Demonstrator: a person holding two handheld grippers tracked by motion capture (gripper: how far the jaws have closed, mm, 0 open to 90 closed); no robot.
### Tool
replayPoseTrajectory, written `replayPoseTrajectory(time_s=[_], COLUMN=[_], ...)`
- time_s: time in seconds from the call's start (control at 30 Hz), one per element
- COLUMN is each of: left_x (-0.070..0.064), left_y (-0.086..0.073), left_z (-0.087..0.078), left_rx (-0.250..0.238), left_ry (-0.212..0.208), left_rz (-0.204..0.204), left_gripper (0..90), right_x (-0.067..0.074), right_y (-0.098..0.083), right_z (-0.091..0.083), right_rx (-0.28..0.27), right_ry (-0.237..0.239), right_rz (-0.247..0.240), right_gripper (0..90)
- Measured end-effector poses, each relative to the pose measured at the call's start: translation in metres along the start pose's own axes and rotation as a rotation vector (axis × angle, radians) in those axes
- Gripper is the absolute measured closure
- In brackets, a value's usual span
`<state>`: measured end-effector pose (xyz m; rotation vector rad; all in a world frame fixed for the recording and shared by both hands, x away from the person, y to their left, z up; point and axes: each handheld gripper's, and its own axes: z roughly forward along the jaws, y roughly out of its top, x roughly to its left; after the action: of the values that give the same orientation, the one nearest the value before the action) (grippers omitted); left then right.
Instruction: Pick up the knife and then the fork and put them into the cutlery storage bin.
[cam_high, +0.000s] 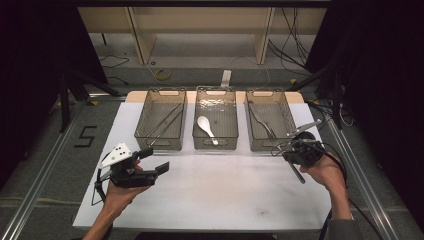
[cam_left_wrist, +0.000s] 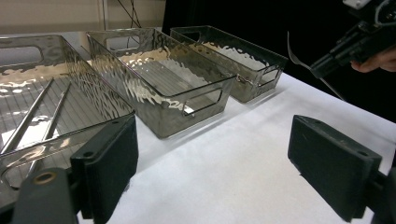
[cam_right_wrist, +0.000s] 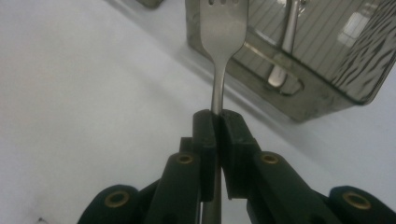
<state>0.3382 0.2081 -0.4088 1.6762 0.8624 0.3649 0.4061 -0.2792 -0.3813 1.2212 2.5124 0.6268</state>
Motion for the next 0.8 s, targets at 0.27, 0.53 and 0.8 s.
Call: replayPoseTrajectory(time_s=[0.27,0.53,0.8], left_x=[0.000,0.000,0.000], left_y=[0.000,0.000,0.000], left_z=[0.000,0.000,0.000], left_rx=[-0.001,0.000,-0.001], left_ry=[-0.001,-0.001,-0.001], left_rz=[0.000,0.001,0.000], left_gripper=[15.5,15.5,15.5], right_x=[-0.007,-0.017,-0.028], right_y=[0.025,0.047,0.073], right_z=[-0.002,-0.003,-0.004], right_rx=[-0.021,-0.035,-0.054], right_ry=[-0.020,-0.035,-0.058], right_rz=[0.004,0.026,0.038], right_gripper=[85.7,85.7,85.8])
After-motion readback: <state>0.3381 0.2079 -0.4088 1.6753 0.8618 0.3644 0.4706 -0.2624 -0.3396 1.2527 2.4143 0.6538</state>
